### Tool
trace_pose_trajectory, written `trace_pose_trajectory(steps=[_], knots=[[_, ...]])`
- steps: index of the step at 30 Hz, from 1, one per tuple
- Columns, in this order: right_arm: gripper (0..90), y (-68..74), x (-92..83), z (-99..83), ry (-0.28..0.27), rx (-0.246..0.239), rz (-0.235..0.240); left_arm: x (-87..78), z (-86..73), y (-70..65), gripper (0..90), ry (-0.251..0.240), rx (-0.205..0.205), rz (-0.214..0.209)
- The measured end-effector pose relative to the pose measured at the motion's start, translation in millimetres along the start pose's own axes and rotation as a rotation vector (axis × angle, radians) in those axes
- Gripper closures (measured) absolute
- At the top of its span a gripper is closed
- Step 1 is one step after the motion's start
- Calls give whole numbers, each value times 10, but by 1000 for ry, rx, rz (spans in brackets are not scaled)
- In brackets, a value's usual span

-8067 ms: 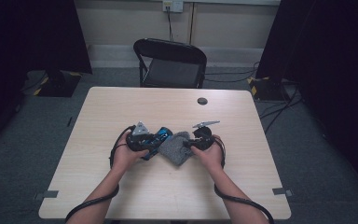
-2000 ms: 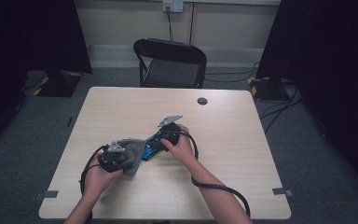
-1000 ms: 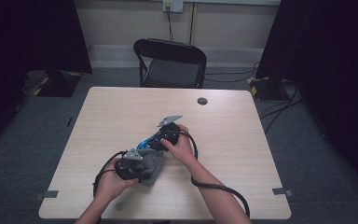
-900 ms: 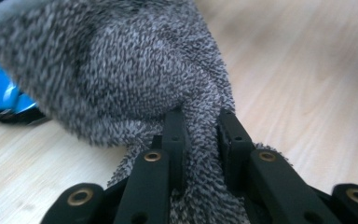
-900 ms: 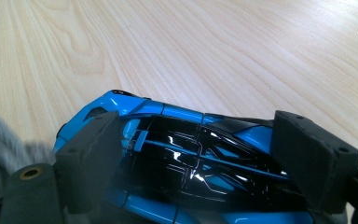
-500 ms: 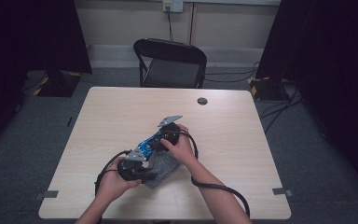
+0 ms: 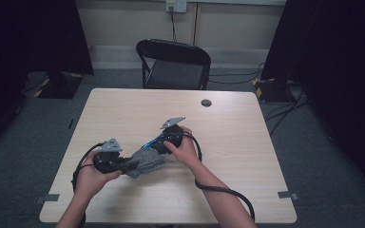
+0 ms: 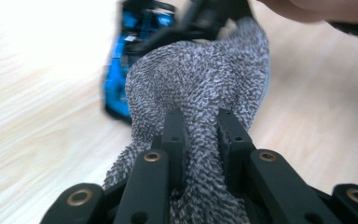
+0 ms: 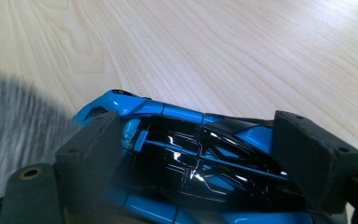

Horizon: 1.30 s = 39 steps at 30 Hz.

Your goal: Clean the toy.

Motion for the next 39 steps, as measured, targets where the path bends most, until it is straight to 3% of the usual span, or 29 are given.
trace_pose_trajectory(steps=[8, 16, 20, 24, 26, 28, 31, 35, 37, 39], knots=[[166, -4, 0, -3, -5, -6, 1, -122, -118, 331, 759, -42, -87, 101], [166, -2, -2, -10, -10, -4, 2, -118, -268, 588, 758, -78, -152, 214], [166, 0, -3, -9, -7, -3, 1, -30, -376, 665, 757, -43, -181, 230], [166, -1, -2, -12, -12, -3, 1, 64, -421, 645, 750, -4, -182, 218], [166, -1, -3, -14, -14, -3, 0, 87, -427, 640, 737, 6, -156, 218], [165, -1, -3, -12, -11, -4, 0, 96, -417, 635, 699, -5, -159, 220], [166, -1, -2, -11, -10, -3, 1, 111, -371, 648, 575, -27, -130, 253], [166, 0, -3, -9, -6, -6, 1, 163, -282, 675, 465, -74, -136, 245], [166, -1, -2, -6, -5, -6, 2, 207, -248, 695, 440, -73, -132, 250], [165, -2, -3, -8, -5, -7, 3, 285, -252, 725, 456, -42, -125, 262]])
Point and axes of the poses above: each handheld gripper's, and its own axes: x roughly forward along the jaws, z roughly out of its top, y roughly to its left, the point moved 5 cm from there along x, roughly forward along the jaws, and after that the axes turned 3 degrees about -z, right-handed, at the moved point
